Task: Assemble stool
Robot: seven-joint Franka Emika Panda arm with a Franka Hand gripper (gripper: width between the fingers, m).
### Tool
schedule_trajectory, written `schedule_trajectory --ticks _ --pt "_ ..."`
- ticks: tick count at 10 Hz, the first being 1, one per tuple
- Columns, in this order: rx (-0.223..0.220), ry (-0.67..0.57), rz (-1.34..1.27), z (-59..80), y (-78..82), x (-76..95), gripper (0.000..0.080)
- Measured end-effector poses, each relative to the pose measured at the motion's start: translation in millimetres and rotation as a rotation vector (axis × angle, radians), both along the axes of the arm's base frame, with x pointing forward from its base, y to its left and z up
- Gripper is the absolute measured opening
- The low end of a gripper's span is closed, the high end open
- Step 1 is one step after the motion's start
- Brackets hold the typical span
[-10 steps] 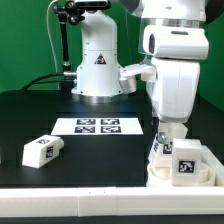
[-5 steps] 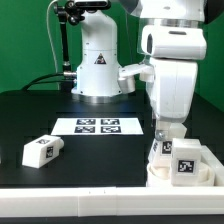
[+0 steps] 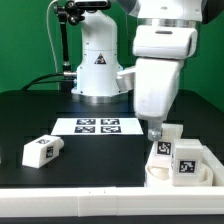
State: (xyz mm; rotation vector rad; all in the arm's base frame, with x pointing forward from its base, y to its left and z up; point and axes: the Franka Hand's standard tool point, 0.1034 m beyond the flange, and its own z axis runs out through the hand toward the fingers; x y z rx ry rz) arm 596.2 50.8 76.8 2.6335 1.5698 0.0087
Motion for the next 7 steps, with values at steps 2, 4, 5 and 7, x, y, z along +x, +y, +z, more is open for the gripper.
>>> schedule_trajectory --ticks 2,4,5,7 --pt "0.016 -0.033 -0.220 -0.1 1.2 -1.9 0.0338" --pt "0.041 -0.072 -0.489 -0.4 6.4 -4.0 0.0338" --pt "0.048 -0.078 -0.579 -0.7 7.7 -4.3 0.0338" --pt "0.056 -0.083 -0.701 -0.8 8.4 -4.4 0.0338"
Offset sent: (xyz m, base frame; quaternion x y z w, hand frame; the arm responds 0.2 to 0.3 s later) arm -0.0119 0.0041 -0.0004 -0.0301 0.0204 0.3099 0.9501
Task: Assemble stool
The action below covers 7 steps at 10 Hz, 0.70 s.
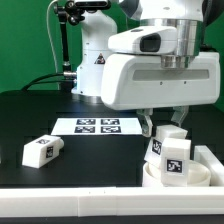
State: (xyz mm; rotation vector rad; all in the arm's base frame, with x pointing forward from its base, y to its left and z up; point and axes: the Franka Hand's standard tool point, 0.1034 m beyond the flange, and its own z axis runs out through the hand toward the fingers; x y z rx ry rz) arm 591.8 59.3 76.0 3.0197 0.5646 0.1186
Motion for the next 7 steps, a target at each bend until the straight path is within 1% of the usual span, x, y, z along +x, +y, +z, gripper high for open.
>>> schedule_trajectory --ticks 4,7 --pt "0.034 -0.011 -0.272 -0.6 1.5 -0.4 0.0338" --pt "0.075 -0.020 -0.499 -1.3 4.1 -0.6 0.0338"
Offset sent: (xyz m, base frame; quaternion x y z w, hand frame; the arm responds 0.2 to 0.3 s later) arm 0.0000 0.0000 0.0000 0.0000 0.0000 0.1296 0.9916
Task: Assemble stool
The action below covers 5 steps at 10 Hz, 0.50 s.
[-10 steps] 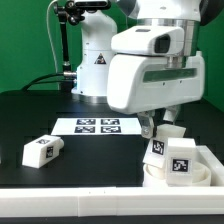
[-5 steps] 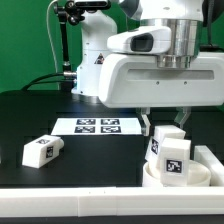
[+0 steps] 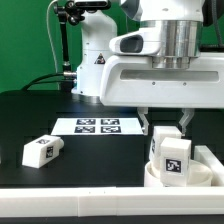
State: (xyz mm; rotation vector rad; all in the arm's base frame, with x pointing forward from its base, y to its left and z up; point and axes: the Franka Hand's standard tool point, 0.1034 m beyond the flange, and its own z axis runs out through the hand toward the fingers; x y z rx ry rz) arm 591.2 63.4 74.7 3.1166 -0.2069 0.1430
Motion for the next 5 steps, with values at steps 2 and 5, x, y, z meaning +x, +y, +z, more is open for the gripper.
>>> schedule_trajectory --ticks 2,5 --pt "0.053 -0.040 -0.221 -1.5 -0.2 -2.2 0.0338" --pt "0.106 -0.081 -0.538 -2.4 6.6 -4.0 0.0340"
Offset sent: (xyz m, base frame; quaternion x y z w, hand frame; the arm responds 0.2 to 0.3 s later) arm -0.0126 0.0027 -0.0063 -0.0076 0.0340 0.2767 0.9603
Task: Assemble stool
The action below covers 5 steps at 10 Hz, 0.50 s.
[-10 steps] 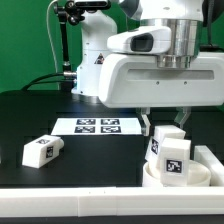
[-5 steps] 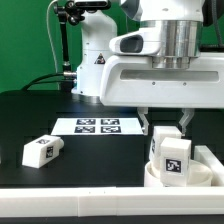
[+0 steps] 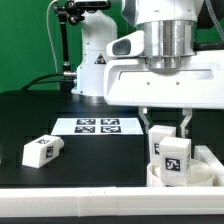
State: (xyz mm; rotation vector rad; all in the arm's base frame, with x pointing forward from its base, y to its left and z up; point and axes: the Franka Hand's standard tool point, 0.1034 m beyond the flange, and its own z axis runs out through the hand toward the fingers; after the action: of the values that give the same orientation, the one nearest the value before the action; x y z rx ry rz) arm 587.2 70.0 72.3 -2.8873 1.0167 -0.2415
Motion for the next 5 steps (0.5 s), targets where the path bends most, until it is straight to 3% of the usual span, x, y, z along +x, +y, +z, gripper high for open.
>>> schedule_trajectory --ticks 5 --pt "0.115 0.019 -0.458 0.6 3.1 -1.8 0.0340"
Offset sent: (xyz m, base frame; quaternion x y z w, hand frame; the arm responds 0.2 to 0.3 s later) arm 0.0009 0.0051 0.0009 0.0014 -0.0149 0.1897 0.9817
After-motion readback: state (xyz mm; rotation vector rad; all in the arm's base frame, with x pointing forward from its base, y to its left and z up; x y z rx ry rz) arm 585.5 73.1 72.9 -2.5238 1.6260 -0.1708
